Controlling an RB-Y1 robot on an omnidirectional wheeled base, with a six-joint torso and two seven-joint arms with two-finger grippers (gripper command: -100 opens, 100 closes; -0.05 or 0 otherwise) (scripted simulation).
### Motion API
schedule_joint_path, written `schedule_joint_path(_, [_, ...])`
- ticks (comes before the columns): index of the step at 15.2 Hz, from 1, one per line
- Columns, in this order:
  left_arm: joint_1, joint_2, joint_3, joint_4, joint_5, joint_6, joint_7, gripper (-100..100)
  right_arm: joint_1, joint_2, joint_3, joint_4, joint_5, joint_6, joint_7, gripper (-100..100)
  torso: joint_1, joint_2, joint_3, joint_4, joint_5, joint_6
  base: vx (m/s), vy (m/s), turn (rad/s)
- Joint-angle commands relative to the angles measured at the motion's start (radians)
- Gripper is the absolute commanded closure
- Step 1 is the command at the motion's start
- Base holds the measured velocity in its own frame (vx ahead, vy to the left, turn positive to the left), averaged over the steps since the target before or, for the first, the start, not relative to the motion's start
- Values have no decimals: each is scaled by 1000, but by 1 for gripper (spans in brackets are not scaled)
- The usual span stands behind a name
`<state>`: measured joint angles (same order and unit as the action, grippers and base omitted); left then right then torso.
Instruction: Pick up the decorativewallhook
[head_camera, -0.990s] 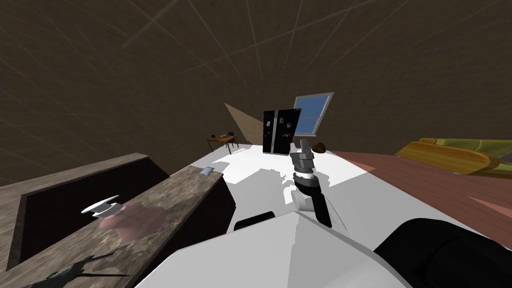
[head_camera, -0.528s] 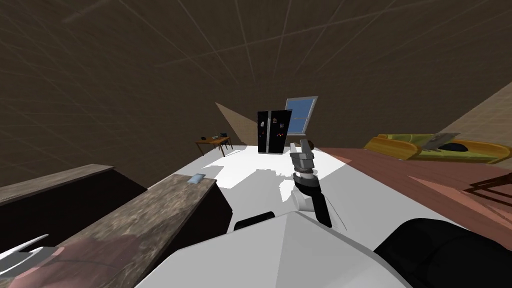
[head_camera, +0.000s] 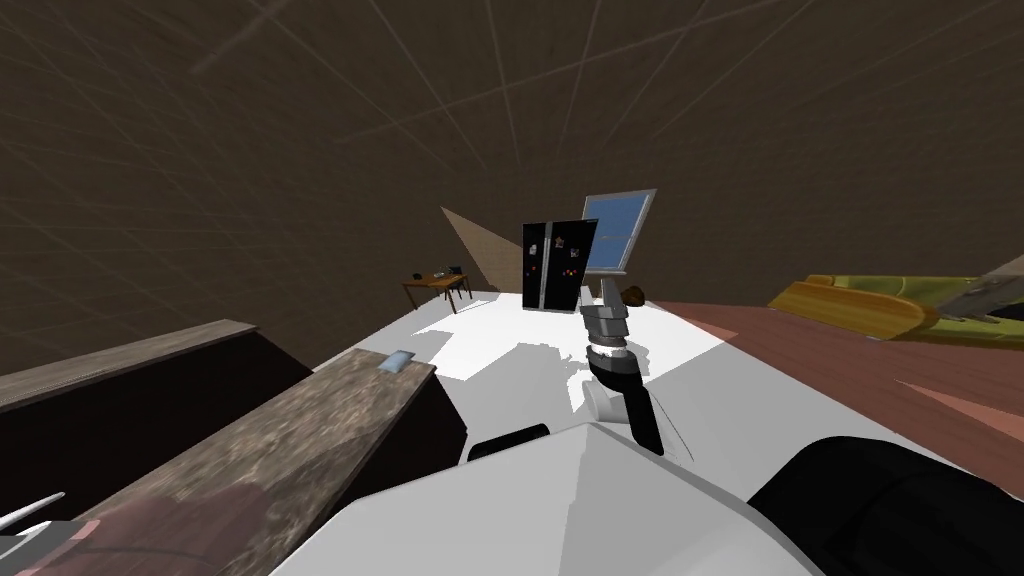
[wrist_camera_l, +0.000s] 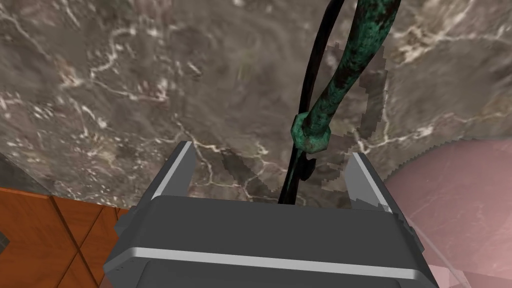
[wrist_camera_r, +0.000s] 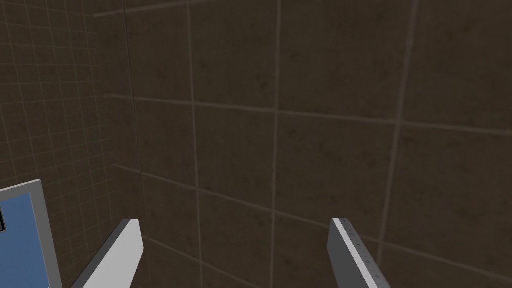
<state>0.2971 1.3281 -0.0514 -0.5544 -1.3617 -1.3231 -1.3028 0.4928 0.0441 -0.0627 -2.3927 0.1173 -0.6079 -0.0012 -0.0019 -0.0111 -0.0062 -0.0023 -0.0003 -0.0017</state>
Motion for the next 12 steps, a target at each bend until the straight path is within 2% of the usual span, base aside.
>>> schedule_joint_path(1, [5,-7,4,12,-1,4,-38,-100,0,0,0,0,0,0,0,0,0,0,0,0,0,0,149,-3,156])
schedule_joint_path(2, [14,-14,9,20,0,8,-66,-100,0,0,0,0,0,0,0,0,0,0,0,0,0,1,140,-8,138])
schedule_joint_path(3, [14,-14,9,20,0,8,-67,-100,0,0,0,0,0,0,0,0,0,1,0,0,0,0,120,-9,96])
schedule_joint_path(4, [22,-21,14,28,0,12,-96,-100,0,0,0,0,0,0,0,0,0,1,1,0,0,1,124,-6,123])
schedule_joint_path(5, [22,-21,14,28,0,12,-96,-100,0,0,0,0,0,0,0,0,0,2,1,0,0,0,121,-4,110])
schedule_joint_path(6, [30,-27,19,35,0,16,-125,-100,0,0,0,0,0,0,0,0,1,2,1,0,0,1,114,-6,112])
schedule_joint_path(7, [30,-27,19,35,0,16,-125,-100,0,0,0,0,0,0,0,0,1,2,1,0,0,1,109,-9,96])
schedule_joint_path(8, [38,-34,24,43,0,19,-154,-100,0,0,0,0,0,0,0,0,1,3,1,1,0,1,116,-7,143])
schedule_joint_path(9, [38,-34,24,43,0,19,-154,-100,0,0,0,0,0,0,0,0,1,3,2,1,0,0,115,-16,113])
schedule_joint_path(10, [47,-41,29,51,1,23,-183,-100,0,0,0,0,0,0,0,0,0,3,2,1,0,1,123,-32,125])
schedule_joint_path(11, [47,-41,29,51,1,23,-183,-100,0,0,0,0,0,0,0,0,0,3,1,1,0,0,123,-26,104])
schedule_joint_path(12, [54,-37,31,34,3,25,-162,-100,0,0,0,0,0,0,0,0,0,3,1,0,0,1,69,-12,32])
